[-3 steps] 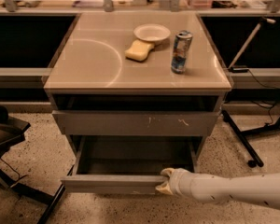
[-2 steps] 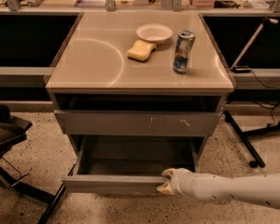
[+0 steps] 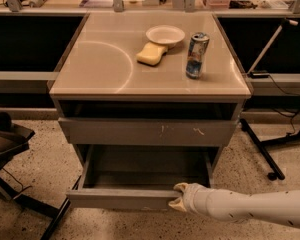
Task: Open middle drawer
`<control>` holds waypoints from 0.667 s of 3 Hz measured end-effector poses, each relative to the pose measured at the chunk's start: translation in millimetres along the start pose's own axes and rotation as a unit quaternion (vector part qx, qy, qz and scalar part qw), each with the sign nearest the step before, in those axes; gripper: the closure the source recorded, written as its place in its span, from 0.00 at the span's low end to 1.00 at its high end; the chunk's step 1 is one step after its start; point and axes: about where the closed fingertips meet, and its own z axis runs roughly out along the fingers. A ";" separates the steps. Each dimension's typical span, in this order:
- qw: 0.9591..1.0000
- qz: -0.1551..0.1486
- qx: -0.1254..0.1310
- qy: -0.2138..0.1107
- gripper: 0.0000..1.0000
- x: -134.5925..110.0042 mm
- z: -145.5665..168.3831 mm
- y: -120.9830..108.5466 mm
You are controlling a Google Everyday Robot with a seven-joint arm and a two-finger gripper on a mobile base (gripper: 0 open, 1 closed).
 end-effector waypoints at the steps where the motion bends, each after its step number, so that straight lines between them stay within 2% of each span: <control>1: 1.000 0.007 0.005 -0.008 1.00 9.7 -6.2 16.3; 2: 1.000 0.007 0.005 -0.008 1.00 5.6 -10.4 14.4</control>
Offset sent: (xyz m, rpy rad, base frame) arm -0.3816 -0.0869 -0.1038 0.3093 -0.1242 -0.2539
